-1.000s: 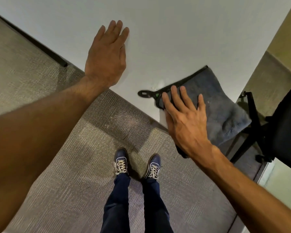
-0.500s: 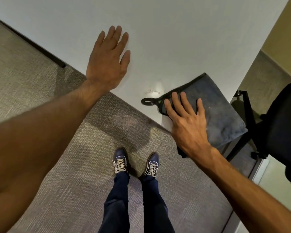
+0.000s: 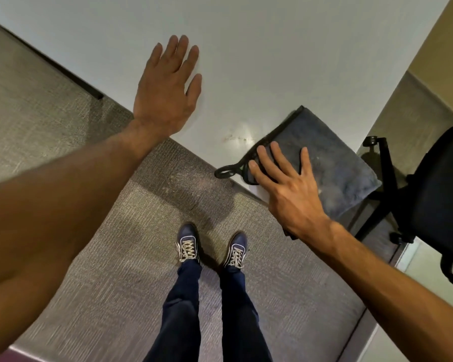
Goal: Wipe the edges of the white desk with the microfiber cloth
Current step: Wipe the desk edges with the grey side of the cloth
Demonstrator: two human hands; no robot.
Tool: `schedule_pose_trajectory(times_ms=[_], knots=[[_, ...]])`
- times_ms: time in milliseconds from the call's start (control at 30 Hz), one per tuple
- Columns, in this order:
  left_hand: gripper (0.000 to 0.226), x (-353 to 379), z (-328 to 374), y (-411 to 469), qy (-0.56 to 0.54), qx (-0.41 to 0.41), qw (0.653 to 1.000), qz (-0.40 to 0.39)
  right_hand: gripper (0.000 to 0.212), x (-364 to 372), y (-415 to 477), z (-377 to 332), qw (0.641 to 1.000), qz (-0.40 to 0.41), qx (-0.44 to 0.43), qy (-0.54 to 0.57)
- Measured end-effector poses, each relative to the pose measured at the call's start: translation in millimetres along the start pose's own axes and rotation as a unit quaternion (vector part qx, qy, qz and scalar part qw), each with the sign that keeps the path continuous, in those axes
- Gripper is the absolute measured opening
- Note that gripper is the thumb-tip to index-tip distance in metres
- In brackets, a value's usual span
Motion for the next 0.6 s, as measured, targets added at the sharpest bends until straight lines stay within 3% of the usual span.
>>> schedule_pose_trajectory(times_ms=[300, 467, 600], knots=[[0.057, 3.2, 1.1, 0.9, 0.013, -0.004, 1.000, -0.004, 0.072, -24.5, 80.2, -4.8, 0.993, 0.019, 0.097, 0.056], [0.061, 4.2, -0.9, 2.0, 0.032, -0.004, 0.999, -0.018, 0.057, -11.7, 36.5, -51.6, 0.997, 0.061, -0.010, 0.040], [0.061, 6.5, -2.3, 2.3, 0.029, -0.006, 0.999, -0.029, 0.049, -1.2, 5.1, -27.3, 0.997, 0.050, -0.056, 0.034]])
Point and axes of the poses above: each hand's wrist, its own y-axis towards the middle knuckle, its own x-axis out of the palm, z = x × y, the point moved 10 cm from there along y, towards the middle knuckle, and after that the axes turned 7 degrees about -z, right-handed, at the moved point
